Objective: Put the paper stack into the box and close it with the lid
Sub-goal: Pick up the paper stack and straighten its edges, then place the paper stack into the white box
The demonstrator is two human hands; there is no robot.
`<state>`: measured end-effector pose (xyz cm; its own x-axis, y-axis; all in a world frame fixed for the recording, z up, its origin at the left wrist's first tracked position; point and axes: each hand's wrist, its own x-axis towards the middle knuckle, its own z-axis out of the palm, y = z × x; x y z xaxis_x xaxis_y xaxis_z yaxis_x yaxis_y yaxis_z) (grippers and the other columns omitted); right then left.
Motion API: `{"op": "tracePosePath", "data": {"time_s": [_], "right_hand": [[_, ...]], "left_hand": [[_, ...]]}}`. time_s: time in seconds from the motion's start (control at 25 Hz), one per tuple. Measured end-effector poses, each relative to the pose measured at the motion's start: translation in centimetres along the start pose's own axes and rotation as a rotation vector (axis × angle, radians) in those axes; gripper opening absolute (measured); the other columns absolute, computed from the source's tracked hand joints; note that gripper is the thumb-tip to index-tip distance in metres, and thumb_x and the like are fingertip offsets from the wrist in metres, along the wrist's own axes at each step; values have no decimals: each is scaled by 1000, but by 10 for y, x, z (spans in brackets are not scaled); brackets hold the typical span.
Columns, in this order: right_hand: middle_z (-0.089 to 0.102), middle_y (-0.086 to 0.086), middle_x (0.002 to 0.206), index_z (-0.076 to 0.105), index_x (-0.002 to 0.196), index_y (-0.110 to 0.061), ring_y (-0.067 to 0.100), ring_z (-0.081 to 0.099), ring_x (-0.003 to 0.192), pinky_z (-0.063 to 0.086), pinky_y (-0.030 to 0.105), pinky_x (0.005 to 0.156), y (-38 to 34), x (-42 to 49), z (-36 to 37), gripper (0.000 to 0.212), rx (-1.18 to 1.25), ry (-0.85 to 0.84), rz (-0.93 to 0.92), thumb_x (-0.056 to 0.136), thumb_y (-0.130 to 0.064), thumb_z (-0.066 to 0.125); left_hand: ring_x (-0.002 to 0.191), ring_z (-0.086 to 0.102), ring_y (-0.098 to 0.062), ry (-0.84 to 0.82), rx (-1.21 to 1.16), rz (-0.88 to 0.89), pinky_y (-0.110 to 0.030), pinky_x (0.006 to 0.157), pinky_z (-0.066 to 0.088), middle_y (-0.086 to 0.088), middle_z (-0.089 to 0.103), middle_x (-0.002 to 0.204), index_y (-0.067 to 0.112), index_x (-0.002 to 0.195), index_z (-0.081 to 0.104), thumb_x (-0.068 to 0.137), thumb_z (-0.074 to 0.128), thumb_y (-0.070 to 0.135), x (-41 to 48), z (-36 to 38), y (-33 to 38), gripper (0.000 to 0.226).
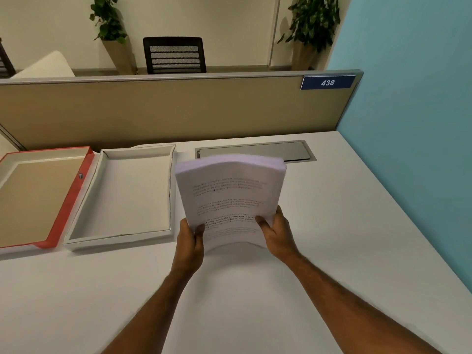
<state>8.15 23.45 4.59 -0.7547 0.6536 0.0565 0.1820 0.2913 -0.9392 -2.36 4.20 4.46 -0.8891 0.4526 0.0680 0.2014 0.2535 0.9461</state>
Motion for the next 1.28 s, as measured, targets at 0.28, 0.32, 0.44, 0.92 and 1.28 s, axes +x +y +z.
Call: {"op": "tracePosePath", "data": {"time_s": [0.28, 0.32, 0.44, 0.92, 1.28], "right_hand": [[65, 3, 114, 50, 117, -7, 23, 67, 97, 60, 38, 81, -23, 17, -16, 32, -60, -85, 24, 94, -29, 57], [65, 3, 114, 50, 116, -7, 24, 67, 97, 60, 40, 82, -27, 15, -16, 32, -63, -88, 22, 94, -29, 57], [66, 9, 120, 49, 115, -5, 27, 67, 101, 58, 45, 84, -30, 13, -10, 34, -107, -127, 24, 95, -31, 55], [66, 10, 123, 52, 115, -6, 26, 68, 100, 58, 38, 81, -47, -13, 90, 34, -199, -207, 143, 95, -33, 54], [65, 11, 122, 56, 116, -3, 21, 62, 93, 48, 31, 75, -98, 23, 202, 38, -170, -234, 270, 94, -34, 56]], "left_hand": [[88, 59, -15, 45, 158, -45, -12, 62, 45, -3, 55, 104, 3, 112, 45, 99, 45, 24, 17, -11, 26, 24], [85, 57, -15, 43, 191, -64, -12, 61, 42, -4, 55, 104, 4, 109, 45, 99, 44, 25, 17, -14, 32, 23], [83, 54, -18, 81, 319, -119, -15, 57, 37, -2, 54, 100, 2, 109, 47, 100, 41, 29, 8, -22, 38, 29], [76, 55, -15, 107, 391, -245, -19, 58, 37, -5, 57, 94, 5, 98, 49, 100, 39, 32, -6, -110, -13, 29], [83, 55, -25, 44, 414, -291, -33, 69, 39, -13, 58, 96, 0, 97, 52, 99, 42, 30, 67, -218, -38, 32]]}}
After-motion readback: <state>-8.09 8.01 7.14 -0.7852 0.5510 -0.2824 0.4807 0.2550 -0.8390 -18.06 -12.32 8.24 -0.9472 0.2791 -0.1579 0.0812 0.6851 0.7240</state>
